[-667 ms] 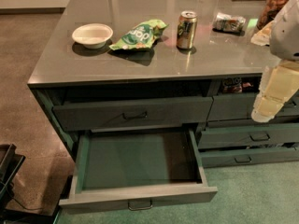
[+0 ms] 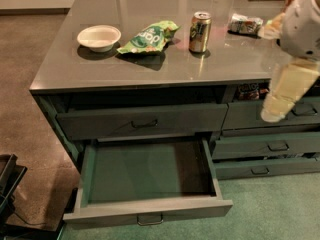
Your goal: Place green rice chip bag into middle drawer
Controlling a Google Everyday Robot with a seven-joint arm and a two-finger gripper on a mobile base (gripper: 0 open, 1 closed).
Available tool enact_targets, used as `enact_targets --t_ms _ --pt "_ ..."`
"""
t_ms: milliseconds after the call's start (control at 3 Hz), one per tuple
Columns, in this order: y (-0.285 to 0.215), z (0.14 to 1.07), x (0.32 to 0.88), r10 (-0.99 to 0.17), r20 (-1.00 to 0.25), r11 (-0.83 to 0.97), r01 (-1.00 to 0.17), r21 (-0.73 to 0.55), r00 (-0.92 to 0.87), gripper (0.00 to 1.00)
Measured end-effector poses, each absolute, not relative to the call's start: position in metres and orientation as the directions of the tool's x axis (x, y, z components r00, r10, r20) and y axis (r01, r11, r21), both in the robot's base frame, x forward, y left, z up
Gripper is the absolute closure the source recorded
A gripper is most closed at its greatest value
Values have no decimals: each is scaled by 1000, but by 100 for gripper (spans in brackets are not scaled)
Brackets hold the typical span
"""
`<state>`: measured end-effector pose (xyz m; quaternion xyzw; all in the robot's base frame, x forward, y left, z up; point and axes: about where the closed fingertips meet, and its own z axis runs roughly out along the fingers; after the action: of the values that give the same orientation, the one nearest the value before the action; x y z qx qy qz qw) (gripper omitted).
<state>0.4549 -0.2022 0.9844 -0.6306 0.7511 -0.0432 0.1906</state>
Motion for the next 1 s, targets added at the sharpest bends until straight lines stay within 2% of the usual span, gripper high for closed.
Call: enact_targets --t_ms 667,1000 --pt "-132 1002 557 -917 -353 25 -856 -516 186 0" --pt "-132 1002 557 -917 -353 25 -856 -516 186 0"
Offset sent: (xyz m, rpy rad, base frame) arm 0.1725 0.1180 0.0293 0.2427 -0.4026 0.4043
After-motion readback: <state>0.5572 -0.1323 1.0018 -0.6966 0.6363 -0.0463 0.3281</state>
